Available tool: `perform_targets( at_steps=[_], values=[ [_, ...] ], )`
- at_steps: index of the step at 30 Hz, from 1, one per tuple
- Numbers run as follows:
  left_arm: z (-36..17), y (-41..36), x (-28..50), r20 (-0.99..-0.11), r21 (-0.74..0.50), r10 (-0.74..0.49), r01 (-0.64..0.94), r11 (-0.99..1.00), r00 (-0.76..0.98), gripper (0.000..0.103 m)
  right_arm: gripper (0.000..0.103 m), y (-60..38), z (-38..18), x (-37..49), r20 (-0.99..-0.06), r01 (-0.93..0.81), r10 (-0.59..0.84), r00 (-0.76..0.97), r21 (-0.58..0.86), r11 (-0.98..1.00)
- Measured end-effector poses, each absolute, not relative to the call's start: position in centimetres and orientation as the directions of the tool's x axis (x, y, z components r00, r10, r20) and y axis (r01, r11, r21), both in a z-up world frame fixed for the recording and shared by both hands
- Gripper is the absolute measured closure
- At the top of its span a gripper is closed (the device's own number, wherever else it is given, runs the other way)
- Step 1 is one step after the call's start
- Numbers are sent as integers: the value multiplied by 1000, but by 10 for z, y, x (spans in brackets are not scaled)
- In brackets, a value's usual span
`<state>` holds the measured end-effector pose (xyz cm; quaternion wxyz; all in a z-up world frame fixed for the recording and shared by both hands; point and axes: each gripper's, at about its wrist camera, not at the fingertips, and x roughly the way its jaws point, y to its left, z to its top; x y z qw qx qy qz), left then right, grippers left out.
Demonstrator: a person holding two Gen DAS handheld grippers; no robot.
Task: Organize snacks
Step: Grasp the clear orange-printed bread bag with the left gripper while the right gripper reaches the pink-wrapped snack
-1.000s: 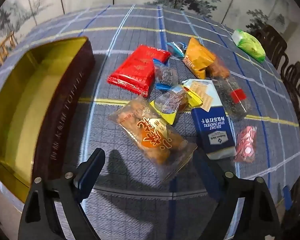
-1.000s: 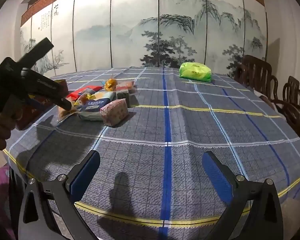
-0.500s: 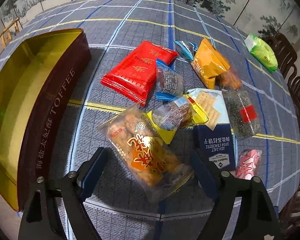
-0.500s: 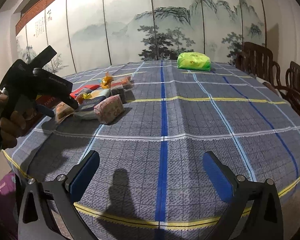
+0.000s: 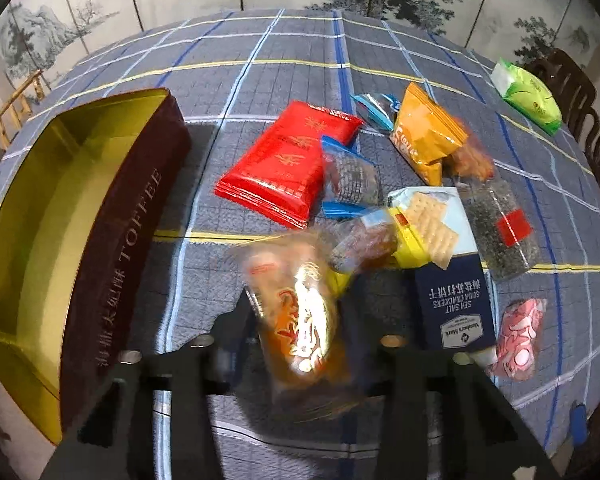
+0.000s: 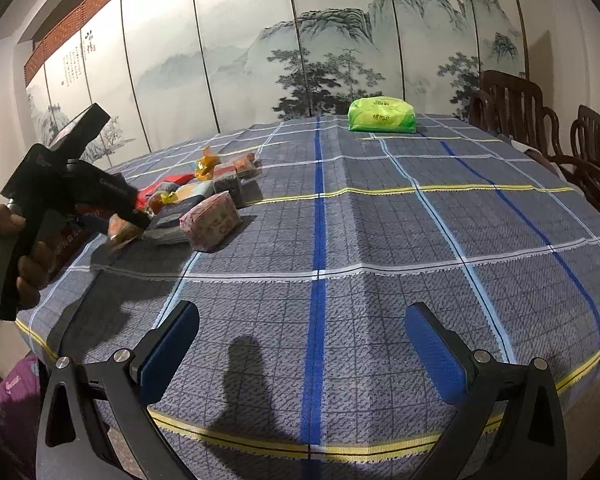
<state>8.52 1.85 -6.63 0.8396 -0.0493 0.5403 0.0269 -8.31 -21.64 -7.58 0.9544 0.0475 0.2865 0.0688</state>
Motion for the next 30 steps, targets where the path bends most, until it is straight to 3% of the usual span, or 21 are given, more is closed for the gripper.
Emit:
perform_targets(
  at_steps=[6, 14, 19, 24, 30],
  values=[
    [-64, 23, 51, -898, -132, -112, -18, 991, 424, 70, 0, -218, -76, -84, -540, -92, 151, 828, 133, 987],
    [-42, 24, 16, -867, -137, -147, 56, 989, 476, 70, 0, -218, -76, -83, -540, -88, 147, 829, 134, 987],
    [-28, 22, 1, -851, -135, -162, 89, 987, 500, 70, 1, -207, -61, -79, -534, -178, 233, 813, 152, 972],
    [-15, 22, -5, -834, -120, -162, 112, 986, 528, 70, 3, -202, -42, -48, -530, -237, 346, 774, 263, 935],
    [1, 24, -11, -817, -127, -173, 120, 985, 550, 70, 18, -177, -34, 0, -577, -241, 381, 722, 306, 921]
  ],
)
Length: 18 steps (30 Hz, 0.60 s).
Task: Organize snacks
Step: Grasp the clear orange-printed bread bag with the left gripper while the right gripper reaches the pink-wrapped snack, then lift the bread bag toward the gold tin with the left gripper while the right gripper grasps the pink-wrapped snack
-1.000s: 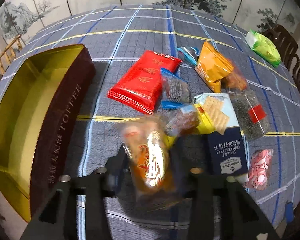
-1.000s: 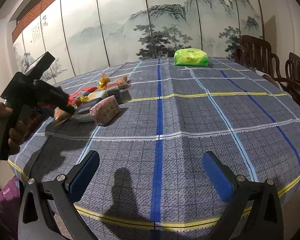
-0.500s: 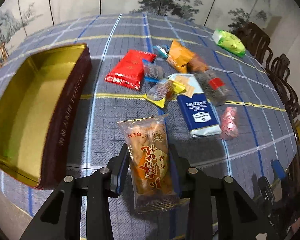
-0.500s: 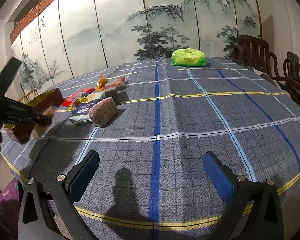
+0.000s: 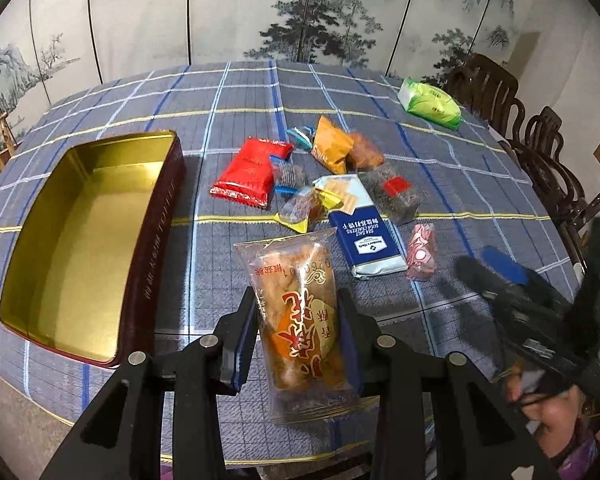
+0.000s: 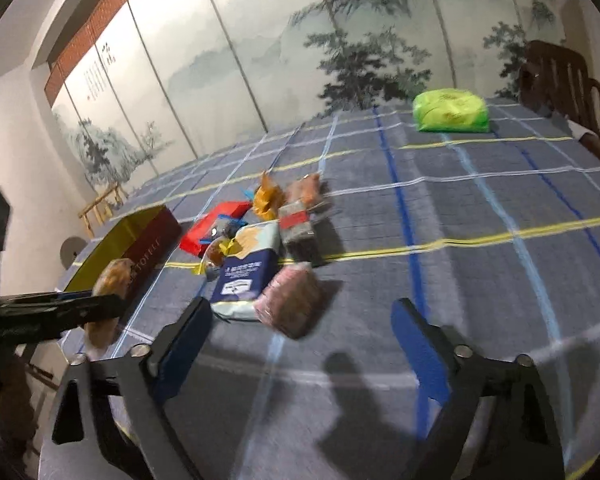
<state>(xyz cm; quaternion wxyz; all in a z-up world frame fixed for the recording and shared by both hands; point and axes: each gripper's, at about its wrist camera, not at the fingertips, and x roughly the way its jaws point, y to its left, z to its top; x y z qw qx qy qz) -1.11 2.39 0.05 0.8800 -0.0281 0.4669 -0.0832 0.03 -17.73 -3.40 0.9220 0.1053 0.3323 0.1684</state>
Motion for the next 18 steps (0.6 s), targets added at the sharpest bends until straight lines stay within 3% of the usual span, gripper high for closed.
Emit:
perform_targets(
  at_steps=[8, 10, 11, 14, 17, 18],
  values=[
    [9, 29, -14, -805, -121, -174, 129, 984, 568, 69, 20, -150, -55, 34, -635, -207, 343, 692, 280, 937],
    [9, 28, -15, -805, -124, -174, 125, 984, 567, 69, 33, -150, -60, 40, -656, -201, 344, 672, 286, 937],
    [9, 28, -15, -805, -123, -172, 124, 985, 568, 69, 50, -150, -65, 44, -675, -197, 349, 650, 295, 935],
    [9, 30, -14, -807, -129, -179, 127, 983, 562, 69, 64, -146, -66, 44, -692, -207, 324, 646, 250, 946],
    [11, 34, -14, -807, -131, -181, 129, 983, 563, 69, 70, -152, -65, 43, -697, -216, 336, 633, 258, 942],
    [13, 36, -14, -805, -133, -182, 127, 983, 564, 69, 77, -154, -64, 43, -696, -218, 337, 634, 258, 941]
  ],
)
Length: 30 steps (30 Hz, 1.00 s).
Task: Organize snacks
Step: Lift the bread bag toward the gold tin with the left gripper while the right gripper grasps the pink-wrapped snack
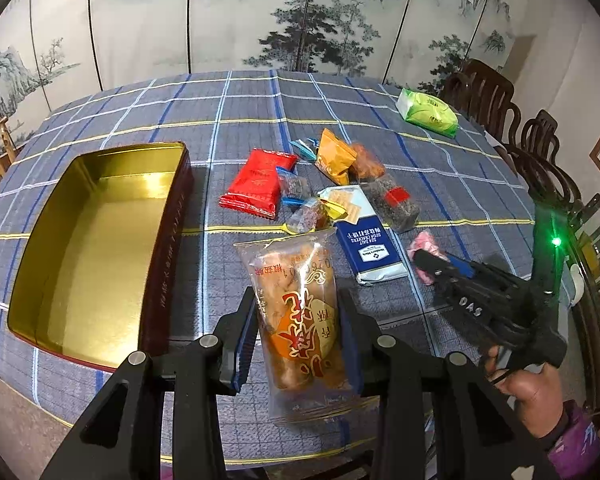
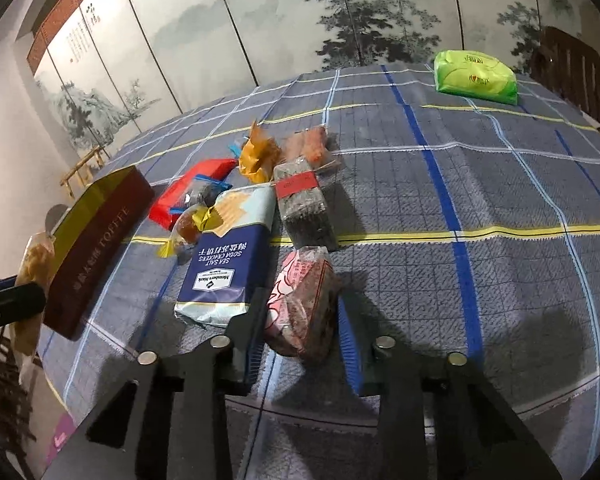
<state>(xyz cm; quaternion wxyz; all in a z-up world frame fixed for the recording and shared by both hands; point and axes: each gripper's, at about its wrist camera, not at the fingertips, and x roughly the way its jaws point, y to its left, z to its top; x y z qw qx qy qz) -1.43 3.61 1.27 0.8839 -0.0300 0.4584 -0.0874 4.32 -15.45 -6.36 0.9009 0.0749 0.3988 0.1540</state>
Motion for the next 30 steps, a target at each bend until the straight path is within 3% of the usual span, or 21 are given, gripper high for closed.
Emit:
perform_targets(
  at_steps=[13, 30],
  values=[
    [30, 62, -12, -779, -111, -144, 91, 990, 610, 69, 78, -221, -60, 62, -693, -50, 199, 693, 229, 972],
    [28, 130, 13, -757, 27, 16, 7, 1000, 653, 69, 78, -213, -63, 66, -707, -40, 145, 693, 164, 986]
  ],
)
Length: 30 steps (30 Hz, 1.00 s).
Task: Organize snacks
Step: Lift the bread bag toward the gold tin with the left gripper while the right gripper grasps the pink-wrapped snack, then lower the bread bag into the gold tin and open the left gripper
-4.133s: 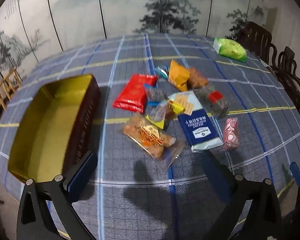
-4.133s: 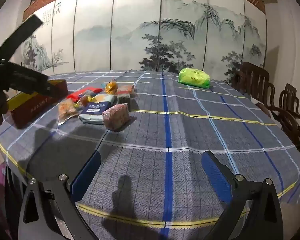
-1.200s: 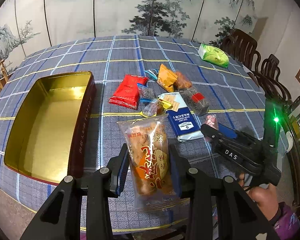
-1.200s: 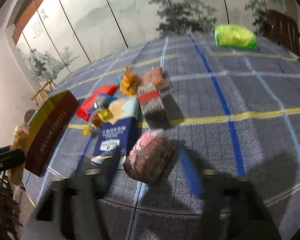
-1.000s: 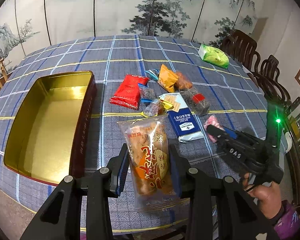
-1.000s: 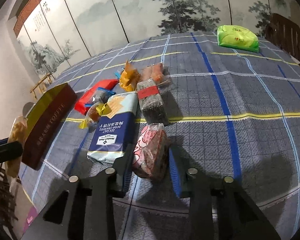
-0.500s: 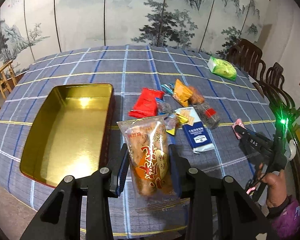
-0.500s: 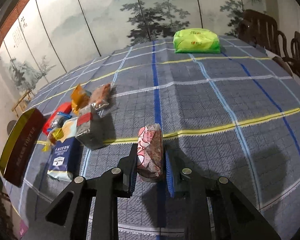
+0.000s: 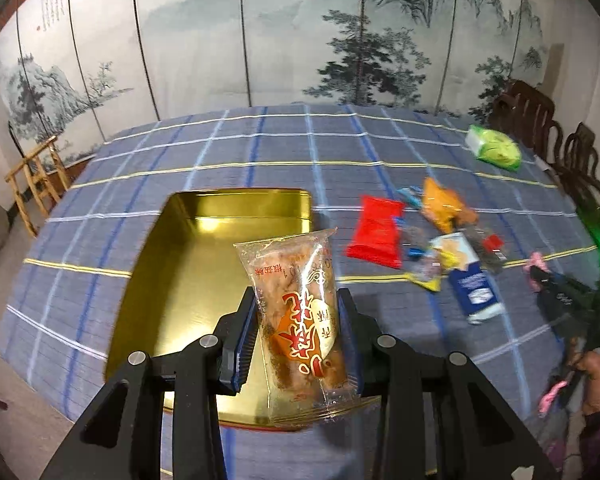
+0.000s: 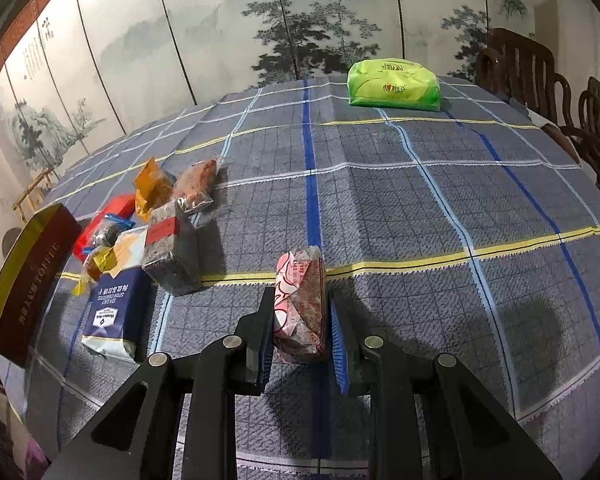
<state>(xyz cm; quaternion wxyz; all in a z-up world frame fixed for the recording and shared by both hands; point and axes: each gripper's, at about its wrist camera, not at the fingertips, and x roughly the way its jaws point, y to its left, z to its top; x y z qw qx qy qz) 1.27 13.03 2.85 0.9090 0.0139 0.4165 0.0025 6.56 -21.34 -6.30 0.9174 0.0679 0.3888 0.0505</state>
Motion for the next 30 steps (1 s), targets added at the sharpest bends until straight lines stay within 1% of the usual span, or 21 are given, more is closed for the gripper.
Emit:
perform_targets(
  at_steps=[16, 30],
  values=[
    [-11, 190, 73, -786, 178, 179, -61, 982, 592, 69, 78, -208, -64, 65, -724, -21, 99, 683, 116, 993],
    [-31, 204, 106, -806, 244, 241, -67, 967, 541, 69, 78, -207, -63, 65, -725, -22, 97, 682, 113, 993]
  ],
)
